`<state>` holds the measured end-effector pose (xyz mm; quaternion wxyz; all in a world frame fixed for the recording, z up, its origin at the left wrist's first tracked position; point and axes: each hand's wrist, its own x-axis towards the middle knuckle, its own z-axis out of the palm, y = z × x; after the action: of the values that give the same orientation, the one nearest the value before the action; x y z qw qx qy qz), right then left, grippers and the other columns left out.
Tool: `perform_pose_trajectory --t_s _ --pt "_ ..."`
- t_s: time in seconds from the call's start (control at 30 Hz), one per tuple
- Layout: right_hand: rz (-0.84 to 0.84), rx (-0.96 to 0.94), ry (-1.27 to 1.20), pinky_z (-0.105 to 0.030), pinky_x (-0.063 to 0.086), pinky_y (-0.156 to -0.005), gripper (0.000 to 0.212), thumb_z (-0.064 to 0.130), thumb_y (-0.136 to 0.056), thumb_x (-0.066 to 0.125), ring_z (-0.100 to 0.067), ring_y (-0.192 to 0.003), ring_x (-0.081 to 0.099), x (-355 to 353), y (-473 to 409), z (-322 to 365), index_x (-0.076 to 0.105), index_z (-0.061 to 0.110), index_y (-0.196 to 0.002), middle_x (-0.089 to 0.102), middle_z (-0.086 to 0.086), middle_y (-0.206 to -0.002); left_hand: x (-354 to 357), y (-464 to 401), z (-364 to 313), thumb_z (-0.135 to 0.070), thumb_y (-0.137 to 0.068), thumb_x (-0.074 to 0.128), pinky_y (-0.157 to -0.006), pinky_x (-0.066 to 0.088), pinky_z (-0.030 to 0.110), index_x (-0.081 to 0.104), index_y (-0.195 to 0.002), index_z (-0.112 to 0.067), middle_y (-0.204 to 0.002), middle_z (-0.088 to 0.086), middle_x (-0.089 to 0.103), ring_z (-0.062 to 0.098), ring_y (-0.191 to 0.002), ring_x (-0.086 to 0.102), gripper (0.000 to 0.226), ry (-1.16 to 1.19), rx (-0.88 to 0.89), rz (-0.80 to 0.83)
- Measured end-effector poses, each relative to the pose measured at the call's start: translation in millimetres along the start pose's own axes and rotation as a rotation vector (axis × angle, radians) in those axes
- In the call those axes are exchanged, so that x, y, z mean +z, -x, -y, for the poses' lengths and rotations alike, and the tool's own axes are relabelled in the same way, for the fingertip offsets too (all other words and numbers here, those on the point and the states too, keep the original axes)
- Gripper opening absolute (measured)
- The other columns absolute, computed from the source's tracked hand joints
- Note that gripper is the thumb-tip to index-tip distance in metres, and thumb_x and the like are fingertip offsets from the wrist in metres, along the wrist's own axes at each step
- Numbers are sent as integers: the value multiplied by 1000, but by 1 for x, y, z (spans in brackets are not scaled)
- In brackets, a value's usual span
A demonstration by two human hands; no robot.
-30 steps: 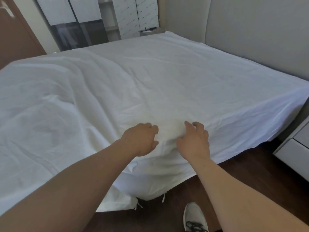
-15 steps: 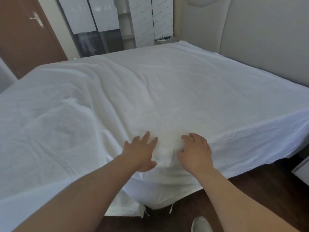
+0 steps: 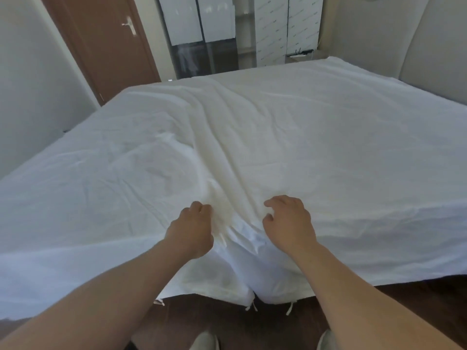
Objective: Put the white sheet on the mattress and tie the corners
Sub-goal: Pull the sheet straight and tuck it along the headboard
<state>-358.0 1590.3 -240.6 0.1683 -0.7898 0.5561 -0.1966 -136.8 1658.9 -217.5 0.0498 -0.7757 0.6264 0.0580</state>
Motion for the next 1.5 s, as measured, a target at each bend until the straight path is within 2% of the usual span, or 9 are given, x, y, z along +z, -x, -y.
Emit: perform_pose_trajectory --t_s 0.23,0.33,0.6,0.73,1.07,1.17,1.27,1.4,1.5 --pt "136 -97 32 -33 43 -99 30 22 -95 50 -27 -127 48 34 -3 35 62 22 -123 56 4 -130 26 -6 50 -19 -98 63 -65 42 33 57 -111 -22 -102 -4 51 19 -92 55 15 -195 68 -135" --pt "166 -109 138 -34 39 -107 46 25 -93 53 -29 -127 46 47 -2 39 56 19 -139 52 -1 -139 30 -11 61 -13 -98 61 -61 40 34 58 -102 -19 -94 -2 51 21 -87 54 8 -183 105 -154" --pt "154 -14 72 -32 30 -110 50 18 -86 57 -32 -134 36 53 -2 43 55 16 -136 42 -6 -146 24 -10 79 -8 -98 56 -52 26 29 41 -77 -19 -74 -4 37 12 -60 35 28 -281 209 -141" --pt "201 61 11 -38 17 -125 70 22 -94 54 -27 -154 5 50 2 43 28 21 -159 7 -5 -169 14 0 98 -11 -100 55 -62 41 31 59 -90 -18 -82 -4 48 17 -72 51 13 -339 173 3" --pt "219 -10 134 -37 17 -124 69 26 -99 50 -29 -154 13 48 4 36 23 11 -160 17 -10 -167 -23 28 122 9 -86 58 -68 45 32 55 -76 -15 -78 -4 48 21 -74 54 26 -626 -118 358" --pt "220 -23 128 -37 19 -124 67 25 -98 50 -28 -153 13 46 3 34 25 12 -160 18 -10 -167 -22 23 105 -8 -92 62 -69 50 33 60 -93 -16 -89 -3 54 22 -82 61 8 -542 -92 290" --pt "218 -35 122 -37 21 -124 66 23 -98 50 -28 -153 13 46 3 32 27 12 -159 20 -10 -167 -16 15 88 -38 -97 66 -66 45 36 53 -123 -17 -103 -1 53 23 -98 60 36 -397 -34 97" --pt "227 -41 110 -36 17 -125 66 23 -99 49 -27 -154 10 45 4 32 25 13 -160 17 -9 -168 -18 9 77 8 -85 60 -67 45 33 64 -93 -11 -77 -1 50 21 -72 55 22 -409 -99 173" --pt "228 -46 101 -36 16 -125 66 22 -100 48 -26 -155 9 44 3 31 24 14 -161 15 -8 -168 -19 11 86 15 -80 57 -69 47 32 65 -86 -11 -74 0 51 23 -73 58 27 -504 -67 205"
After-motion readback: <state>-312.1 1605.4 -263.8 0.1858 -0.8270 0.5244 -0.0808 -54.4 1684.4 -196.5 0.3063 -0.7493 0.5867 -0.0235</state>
